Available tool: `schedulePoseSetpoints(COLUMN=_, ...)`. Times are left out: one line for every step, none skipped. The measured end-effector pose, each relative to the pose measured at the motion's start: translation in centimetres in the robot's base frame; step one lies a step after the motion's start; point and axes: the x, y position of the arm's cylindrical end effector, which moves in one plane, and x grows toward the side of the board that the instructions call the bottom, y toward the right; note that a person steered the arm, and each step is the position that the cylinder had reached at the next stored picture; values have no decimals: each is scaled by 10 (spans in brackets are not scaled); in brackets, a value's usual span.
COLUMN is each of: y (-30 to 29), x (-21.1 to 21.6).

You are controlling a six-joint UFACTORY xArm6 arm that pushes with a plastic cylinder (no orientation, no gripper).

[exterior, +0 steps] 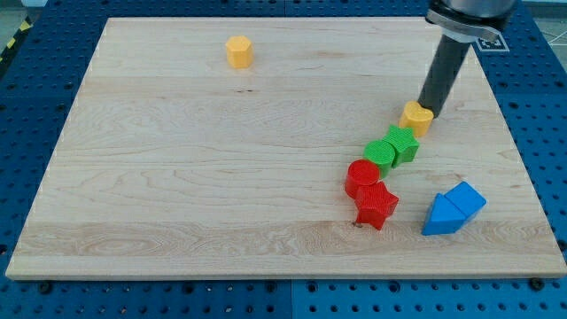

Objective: Slide the yellow heart towards the bottom right of the board

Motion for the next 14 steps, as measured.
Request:
schedulePoseSetpoints(y=1, x=-20)
schedulePoseSetpoints(y=-34, x=-30)
schedulePoseSetpoints(y=-62, x=-29)
schedulePoseSetpoints(y=-64, x=-19)
schedulePoseSetpoints(y=-59, x=-5)
schedulePoseSetpoints(y=-39, x=3)
schedulePoseSetpoints(y=-20, x=4)
schedulePoseSetpoints(y=-4, x=19)
schedulePoseSetpoints(y=15, x=40)
schedulePoseSetpoints(y=32, x=51)
schedulePoseSetpoints(y=42, x=51)
schedulePoseSetpoints(y=56, x=55)
schedulePoseSetpoints(y=59, x=74)
schedulePoseSetpoints(y=59, x=83)
